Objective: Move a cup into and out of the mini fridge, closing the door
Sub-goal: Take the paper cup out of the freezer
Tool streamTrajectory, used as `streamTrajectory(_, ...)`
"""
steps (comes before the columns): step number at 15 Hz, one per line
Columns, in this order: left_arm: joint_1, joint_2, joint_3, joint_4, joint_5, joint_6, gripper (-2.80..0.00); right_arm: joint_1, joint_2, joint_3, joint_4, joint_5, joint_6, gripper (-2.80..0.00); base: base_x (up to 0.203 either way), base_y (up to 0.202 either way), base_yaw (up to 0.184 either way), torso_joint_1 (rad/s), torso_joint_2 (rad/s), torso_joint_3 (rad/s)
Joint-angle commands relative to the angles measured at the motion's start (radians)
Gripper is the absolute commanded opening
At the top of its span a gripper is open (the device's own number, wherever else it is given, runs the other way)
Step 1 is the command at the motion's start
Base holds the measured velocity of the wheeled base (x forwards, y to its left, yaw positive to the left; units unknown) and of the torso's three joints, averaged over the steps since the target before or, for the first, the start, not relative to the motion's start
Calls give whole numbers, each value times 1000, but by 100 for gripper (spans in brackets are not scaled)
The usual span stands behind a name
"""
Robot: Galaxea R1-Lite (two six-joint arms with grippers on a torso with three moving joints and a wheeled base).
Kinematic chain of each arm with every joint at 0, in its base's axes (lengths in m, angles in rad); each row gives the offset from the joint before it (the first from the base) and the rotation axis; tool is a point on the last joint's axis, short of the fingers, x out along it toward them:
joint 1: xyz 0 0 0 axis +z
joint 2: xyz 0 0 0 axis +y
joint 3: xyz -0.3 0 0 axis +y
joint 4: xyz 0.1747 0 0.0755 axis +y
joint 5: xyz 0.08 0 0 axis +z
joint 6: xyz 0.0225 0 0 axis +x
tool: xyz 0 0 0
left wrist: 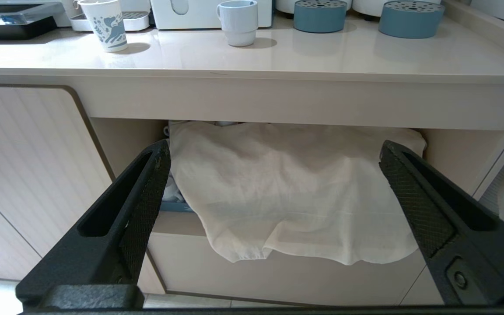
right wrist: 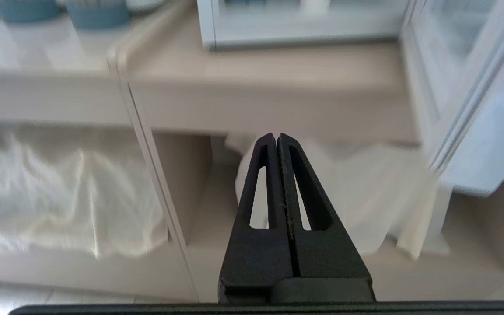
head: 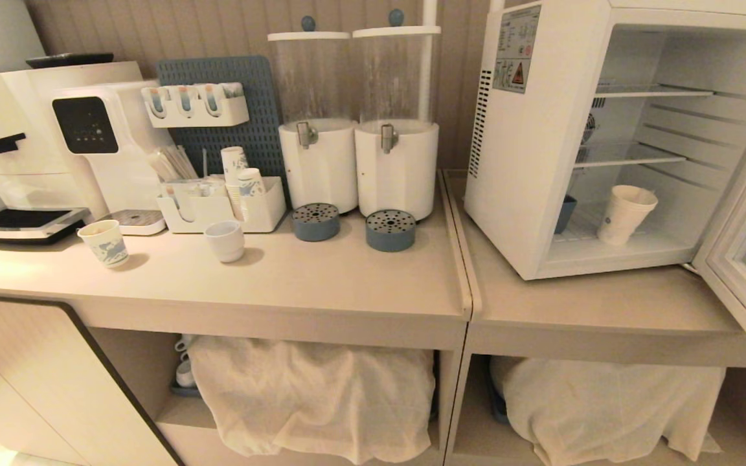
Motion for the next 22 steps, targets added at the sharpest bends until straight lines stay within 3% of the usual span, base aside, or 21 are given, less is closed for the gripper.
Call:
streamTrajectory(1,0,0,14,-1,1,3,0,0,17,-130,44,1,-1,-280,0,0,0,0,0,0)
streamTrajectory(3,0,0,14,-1,0,2,0,-2,131,-344,96,2,-1,-280,0,0,0,0,0,0)
streamTrajectory(5,0,0,14,-2,-1,-3,0,-4,360,-472,81,1,-2,-280,0,0,0,0,0,0)
streamTrajectory(9,0,0,14,-1,-1,-3,0,-4,795,-585,-112,1,-4,-280,0,0,0,0,0,0)
streamTrajectory(10,0,0,14,-1,-1,-4,0,-2,891,-595,-171,3,-4,-263,0,0,0,0,0,0)
streamTrajectory(11,0,0,14,-1,-1,-4,0,-1,992,-603,-228,4,-4,0,0,0,0,0,0,0)
streamTrajectory(19,0,0,14,-2,1,-6,0,33,1622,-651,-698,25,-10,0,0,0,0,0,0,0)
streamTrajectory(22,0,0,14,-2,1,-6,0,33,1793,-686,-858,-24,-16,0,0,0,0,0,0,0)
